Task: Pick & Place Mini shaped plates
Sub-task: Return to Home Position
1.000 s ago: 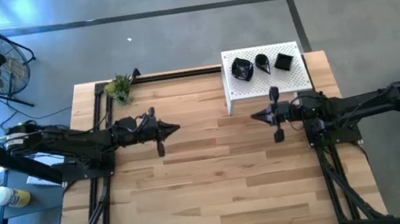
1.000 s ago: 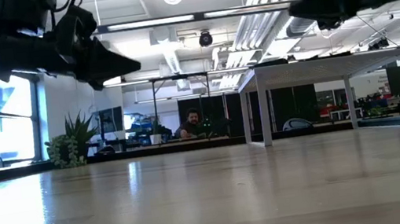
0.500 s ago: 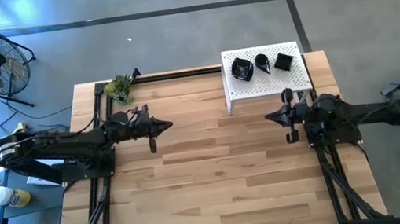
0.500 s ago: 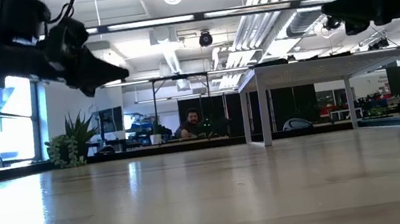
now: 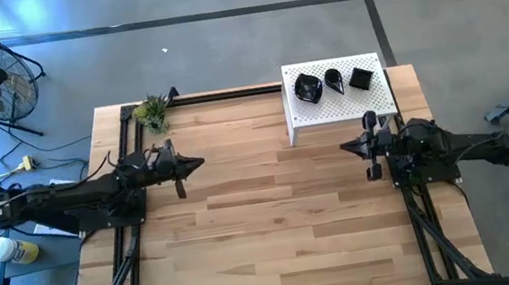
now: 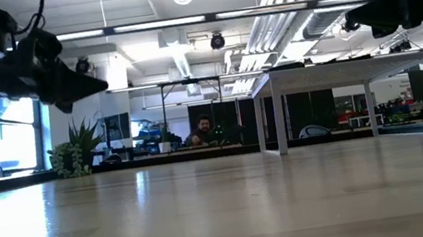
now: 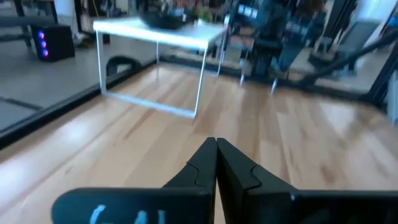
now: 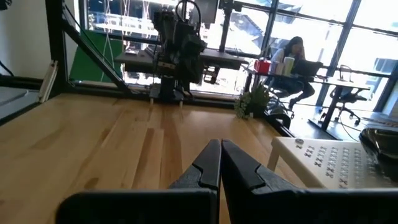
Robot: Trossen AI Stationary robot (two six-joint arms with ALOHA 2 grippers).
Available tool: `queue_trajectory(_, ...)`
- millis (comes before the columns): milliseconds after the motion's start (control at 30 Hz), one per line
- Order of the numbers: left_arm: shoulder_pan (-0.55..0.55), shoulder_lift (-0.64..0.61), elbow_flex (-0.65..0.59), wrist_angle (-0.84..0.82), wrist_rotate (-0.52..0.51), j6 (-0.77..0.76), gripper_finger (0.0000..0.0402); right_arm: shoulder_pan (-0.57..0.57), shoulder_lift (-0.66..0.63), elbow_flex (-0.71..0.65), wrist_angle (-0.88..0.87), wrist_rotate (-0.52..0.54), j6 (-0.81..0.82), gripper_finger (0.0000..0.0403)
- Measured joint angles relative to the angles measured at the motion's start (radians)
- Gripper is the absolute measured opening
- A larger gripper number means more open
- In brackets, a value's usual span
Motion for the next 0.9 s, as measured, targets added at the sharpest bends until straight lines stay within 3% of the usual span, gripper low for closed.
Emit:
queue_trajectory(333,0.0,-0.385,-0.002,-0.267,-0.097,0.065,0.0001,0.0,-0.001,0.0,-0.056,0.11,0.06,0.0)
queue_trajectory(500,0.0,-0.633,-0.003,-0.522,-0.19,0.069,0.0001,0.0,-0.001,-0.003,-0.027,0.177,0.052,0.0)
queue_trajectory(600,0.0,-0.632,0.001,-0.505,-0.176,0.09,0.0001,0.0,0.0,-0.056,0.089,0.215,0.049,0.0)
queue_trajectory(900,0.001,-0.62,-0.005,-0.526,-0.128,0.014,0.0001,-0.004,0.016,-0.056,0.127,0.289,0.059,0.0)
